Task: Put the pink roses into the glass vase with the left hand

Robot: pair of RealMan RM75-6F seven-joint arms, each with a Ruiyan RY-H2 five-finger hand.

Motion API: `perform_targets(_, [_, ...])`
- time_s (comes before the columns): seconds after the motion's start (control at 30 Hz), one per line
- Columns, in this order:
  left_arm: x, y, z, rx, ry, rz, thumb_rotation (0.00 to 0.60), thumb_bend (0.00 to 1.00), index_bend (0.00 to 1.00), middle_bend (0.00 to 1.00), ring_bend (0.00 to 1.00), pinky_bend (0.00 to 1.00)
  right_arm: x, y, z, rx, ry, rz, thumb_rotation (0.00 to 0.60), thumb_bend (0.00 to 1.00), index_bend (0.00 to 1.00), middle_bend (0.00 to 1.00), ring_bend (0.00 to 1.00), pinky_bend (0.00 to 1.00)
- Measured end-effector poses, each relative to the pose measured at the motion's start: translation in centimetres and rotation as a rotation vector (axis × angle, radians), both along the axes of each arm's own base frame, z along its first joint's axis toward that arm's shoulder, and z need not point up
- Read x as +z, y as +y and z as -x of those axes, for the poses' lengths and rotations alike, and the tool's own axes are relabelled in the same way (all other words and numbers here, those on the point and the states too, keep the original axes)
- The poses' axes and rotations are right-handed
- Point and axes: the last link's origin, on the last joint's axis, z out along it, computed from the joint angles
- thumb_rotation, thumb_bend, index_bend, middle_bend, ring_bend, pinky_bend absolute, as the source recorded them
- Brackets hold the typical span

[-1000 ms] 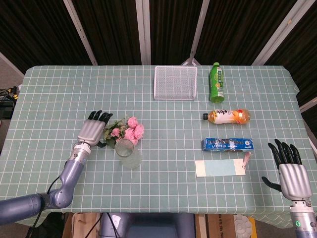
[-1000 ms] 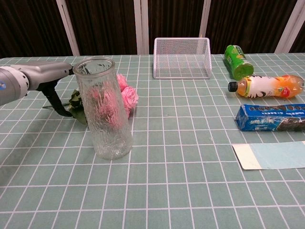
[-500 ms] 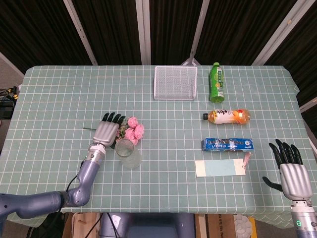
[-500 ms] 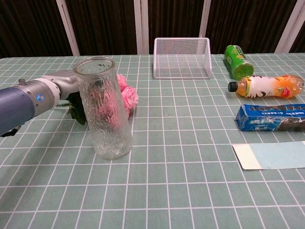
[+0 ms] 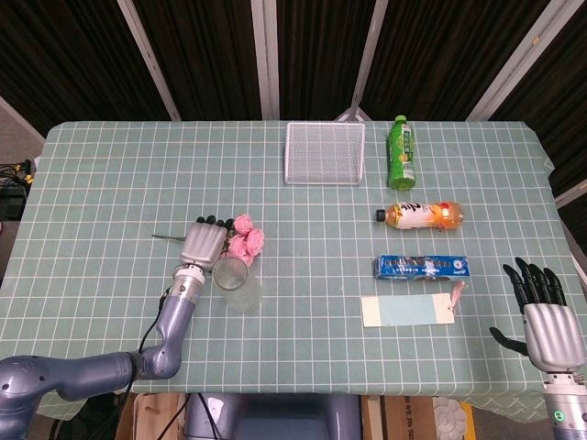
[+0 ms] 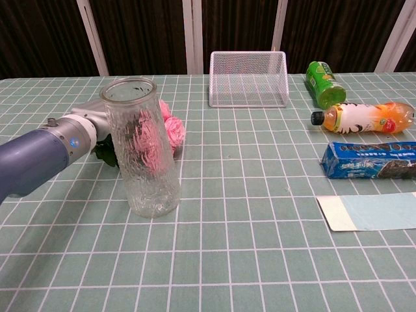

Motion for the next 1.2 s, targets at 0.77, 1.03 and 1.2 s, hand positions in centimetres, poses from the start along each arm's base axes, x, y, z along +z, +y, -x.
perform_targets(0.77, [7.5, 1.0, -0.3, -0.128, -0.294, -0.201, 0.6, 0.45, 0.3, 0.38, 0.27, 0.33, -0.2, 0.2, -0.2, 0.001, -0.005, -0.011, 0.6, 0.15, 0.1, 0.04, 0.0, 0.0])
perform_targets(1.03, [13.5, 0.5, -2.3, -0.168, -0.506, -0.273, 0.6, 0.45, 0.3, 0.36, 0.27, 0.33, -0.5, 0.3, -0.4, 0.007, -0.001, -0.02, 0.6, 0.15, 0.1, 0.04, 0.0, 0.0])
perform_targets(1.2, [16.8, -0.3, -4.4, -0.206, -0.723, -0.297, 0.6, 0.45, 0.3, 0.35, 0.27, 0.33, -0.4, 0.4, -0.4, 0.005, -0.003, -0.014, 0.6, 0.15, 0.1, 0.04, 0.0, 0.0])
